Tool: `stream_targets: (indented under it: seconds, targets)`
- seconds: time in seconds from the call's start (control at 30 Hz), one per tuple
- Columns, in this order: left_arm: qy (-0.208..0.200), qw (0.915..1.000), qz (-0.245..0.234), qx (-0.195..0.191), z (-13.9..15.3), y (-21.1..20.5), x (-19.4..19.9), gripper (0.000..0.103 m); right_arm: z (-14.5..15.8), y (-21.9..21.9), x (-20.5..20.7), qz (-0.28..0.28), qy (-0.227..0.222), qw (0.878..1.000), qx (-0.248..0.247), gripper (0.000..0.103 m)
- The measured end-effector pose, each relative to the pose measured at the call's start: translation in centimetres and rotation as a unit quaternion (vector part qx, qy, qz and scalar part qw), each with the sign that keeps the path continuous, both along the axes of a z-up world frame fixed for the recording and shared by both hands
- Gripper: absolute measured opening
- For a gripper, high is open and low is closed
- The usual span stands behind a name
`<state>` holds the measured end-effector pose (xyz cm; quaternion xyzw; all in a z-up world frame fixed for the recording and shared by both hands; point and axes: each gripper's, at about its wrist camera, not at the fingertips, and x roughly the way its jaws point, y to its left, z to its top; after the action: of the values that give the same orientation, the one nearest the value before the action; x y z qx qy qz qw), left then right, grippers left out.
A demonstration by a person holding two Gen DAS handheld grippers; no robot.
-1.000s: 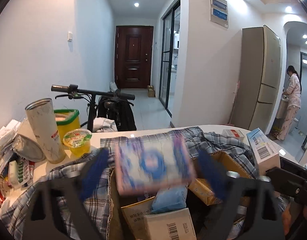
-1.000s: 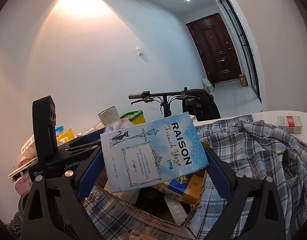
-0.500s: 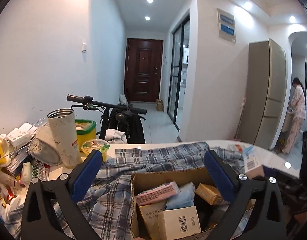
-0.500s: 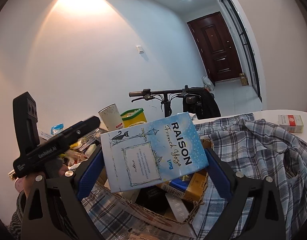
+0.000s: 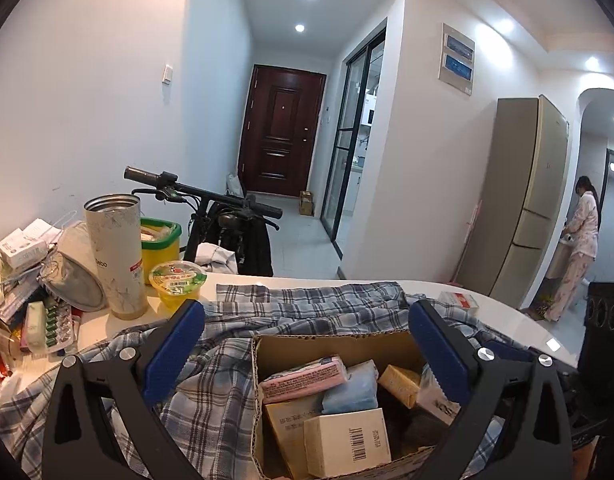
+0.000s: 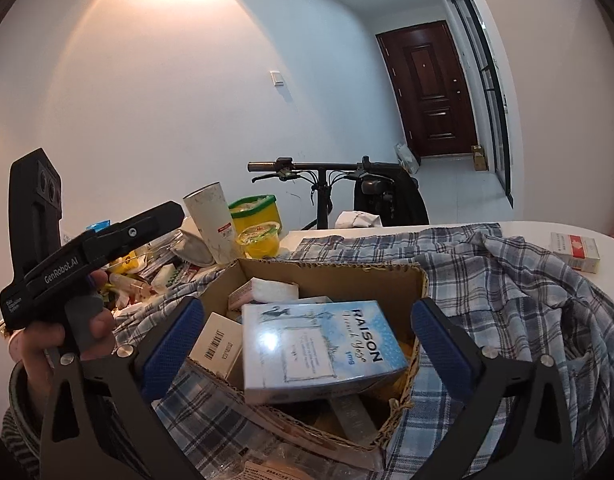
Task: Organize objects
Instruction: 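Lower the pink card into the box and open left gripper while right lowers the RAISON box, then open the right gripper on the RAISON box while the left reaches toward the white packet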
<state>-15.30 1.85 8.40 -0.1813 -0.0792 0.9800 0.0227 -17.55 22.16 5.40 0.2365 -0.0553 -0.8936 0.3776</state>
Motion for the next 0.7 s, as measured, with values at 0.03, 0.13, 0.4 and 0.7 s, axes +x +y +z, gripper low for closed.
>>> stream_targets:
  seconds: [0.03,0.13,0.4,0.7]
  targets:
    - [0.001,1.0000,0.001,-0.005,0.0,0.2,0.0,0.103,0.1,0.1,0.1,-0.001,0.004,1.000,0.001,0.103]
    - [0.002,0.9999,0.000,-0.017,0.0,0.7,0.1,0.103,0.4,0.6,0.5,-0.007,0.017,1.000,-0.005,0.103]
    - [0.013,0.9988,-0.007,-0.048,0.7,2.2,1.3,0.103,1.2,2.4,0.8,-0.027,0.022,0.999,-0.040,0.103]
    - [-0.014,0.9979,-0.014,-0.062,0.5,3.5,4.5,0.103,1.3,1.4,0.7,-0.026,0.027,0.999,-0.026,0.103]
